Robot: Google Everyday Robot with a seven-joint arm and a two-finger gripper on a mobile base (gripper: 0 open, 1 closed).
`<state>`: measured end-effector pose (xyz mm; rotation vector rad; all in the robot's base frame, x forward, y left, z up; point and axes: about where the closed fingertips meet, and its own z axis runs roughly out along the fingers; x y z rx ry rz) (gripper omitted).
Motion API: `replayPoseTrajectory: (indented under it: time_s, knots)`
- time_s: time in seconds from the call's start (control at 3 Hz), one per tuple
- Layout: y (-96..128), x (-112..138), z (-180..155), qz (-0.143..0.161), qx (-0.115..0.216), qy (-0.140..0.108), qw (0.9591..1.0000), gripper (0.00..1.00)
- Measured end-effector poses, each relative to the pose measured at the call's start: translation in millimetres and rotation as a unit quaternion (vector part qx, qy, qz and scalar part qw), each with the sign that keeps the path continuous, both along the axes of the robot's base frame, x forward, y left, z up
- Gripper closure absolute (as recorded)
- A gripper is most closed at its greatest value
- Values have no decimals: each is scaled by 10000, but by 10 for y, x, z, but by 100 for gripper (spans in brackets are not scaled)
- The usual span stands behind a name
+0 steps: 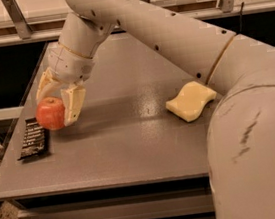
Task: Move apple near rxbar chocolate
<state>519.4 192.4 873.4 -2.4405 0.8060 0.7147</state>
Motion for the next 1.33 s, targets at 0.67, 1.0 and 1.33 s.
replayPoseTrajectory:
  time_s: [0.67,1.0,1.33]
  knots:
    - [127,-45,-130,126,-100,58,9999,83]
    - [128,-51,-110,101,-162,-11,9998,59]
    - [127,-48,-94,107,-190,-48,9998,36]
